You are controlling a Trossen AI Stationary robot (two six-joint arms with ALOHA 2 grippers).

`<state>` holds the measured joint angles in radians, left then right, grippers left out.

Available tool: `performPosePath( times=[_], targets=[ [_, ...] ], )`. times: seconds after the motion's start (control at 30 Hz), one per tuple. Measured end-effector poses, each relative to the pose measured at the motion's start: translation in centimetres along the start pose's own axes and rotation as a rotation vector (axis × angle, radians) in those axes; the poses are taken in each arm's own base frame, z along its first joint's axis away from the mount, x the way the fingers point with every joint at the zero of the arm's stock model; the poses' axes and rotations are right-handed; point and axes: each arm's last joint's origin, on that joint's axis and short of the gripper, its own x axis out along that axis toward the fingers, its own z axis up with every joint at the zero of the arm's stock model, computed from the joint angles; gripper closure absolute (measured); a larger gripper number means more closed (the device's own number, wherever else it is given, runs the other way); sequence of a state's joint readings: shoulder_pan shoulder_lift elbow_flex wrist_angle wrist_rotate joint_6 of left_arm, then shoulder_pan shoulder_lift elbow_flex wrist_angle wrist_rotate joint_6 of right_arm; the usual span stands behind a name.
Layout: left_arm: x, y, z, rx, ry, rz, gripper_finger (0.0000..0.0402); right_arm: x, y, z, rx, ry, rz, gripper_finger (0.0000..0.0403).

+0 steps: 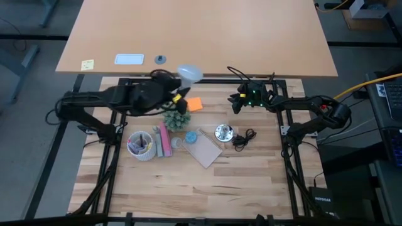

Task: Screw lightbulb
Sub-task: Insert the lightbulb into the silver lamp socket

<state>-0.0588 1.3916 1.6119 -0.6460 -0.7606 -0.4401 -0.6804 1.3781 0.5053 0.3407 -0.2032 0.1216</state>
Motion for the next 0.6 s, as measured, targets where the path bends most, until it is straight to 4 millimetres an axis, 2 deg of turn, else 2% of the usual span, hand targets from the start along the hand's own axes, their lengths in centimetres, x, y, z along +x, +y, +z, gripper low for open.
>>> performPosePath(
  times=[0.17, 0.27, 0.47, 0.6],
  targets=[
    [-2.2, -0.4, -1.9, -0.011, 0.085, 0.031, 0.0251, 0.0, 0.0, 0.0, 0.001, 0.000, 0.000, 0.0276],
    [-2.4, -1.6, -4.4, -0.023, 0.093, 0.036, 0.0251, 0.0, 0.0, 0.0, 0.001, -0.001, 0.002, 0.0276],
    [-0.5, -3.6, -12.5, -0.073, 0.044, -0.011, 0.0251, 0.0, 0.2, 0.1, 0.001, 0.001, 0.080, 0.0276],
    [1.8, -3.5, -17.8, -0.151, -0.059, -0.081, 0.0251, 0.0, 0.4, 0.2, -0.003, -0.007, 0.148, 0.0276]
  ],
)
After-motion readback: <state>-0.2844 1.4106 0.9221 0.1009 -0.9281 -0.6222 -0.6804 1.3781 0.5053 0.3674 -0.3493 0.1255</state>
